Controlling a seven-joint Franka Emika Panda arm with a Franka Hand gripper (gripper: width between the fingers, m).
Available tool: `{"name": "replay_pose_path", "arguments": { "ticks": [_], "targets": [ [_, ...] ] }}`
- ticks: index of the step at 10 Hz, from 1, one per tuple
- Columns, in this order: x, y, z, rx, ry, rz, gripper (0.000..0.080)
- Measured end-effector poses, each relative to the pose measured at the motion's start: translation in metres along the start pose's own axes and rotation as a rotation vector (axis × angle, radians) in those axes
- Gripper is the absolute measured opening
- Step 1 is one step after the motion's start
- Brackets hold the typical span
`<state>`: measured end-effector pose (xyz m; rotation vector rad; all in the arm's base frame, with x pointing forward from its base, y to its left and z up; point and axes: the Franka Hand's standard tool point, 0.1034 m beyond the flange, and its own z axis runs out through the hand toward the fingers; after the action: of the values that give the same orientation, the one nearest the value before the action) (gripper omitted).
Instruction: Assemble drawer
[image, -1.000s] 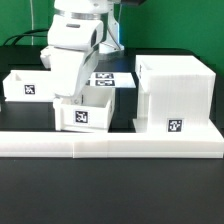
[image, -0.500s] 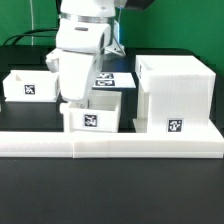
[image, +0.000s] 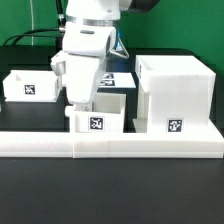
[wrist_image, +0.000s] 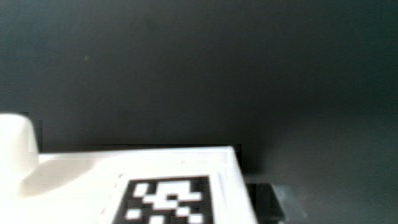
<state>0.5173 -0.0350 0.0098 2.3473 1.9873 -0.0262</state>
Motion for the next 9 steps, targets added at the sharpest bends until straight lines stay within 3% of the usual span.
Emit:
{"name": "replay_pose_path", "arguments": {
  "ticks": [2, 4, 6, 9],
  "targets": [
    [-0.001, -0.001, 0.001, 0.004, -0.001, -0.001, 0.0077],
    [0.012, 0.004, 0.000, 0.001, 0.001, -0.015, 0.0077],
    [0.023, 0.011, -0.002, 0.017, -0.007, -0.053, 0.0077],
    [0.023, 0.014, -0.001, 0.028, -0.020, -0.094, 0.0077]
  ]
}}
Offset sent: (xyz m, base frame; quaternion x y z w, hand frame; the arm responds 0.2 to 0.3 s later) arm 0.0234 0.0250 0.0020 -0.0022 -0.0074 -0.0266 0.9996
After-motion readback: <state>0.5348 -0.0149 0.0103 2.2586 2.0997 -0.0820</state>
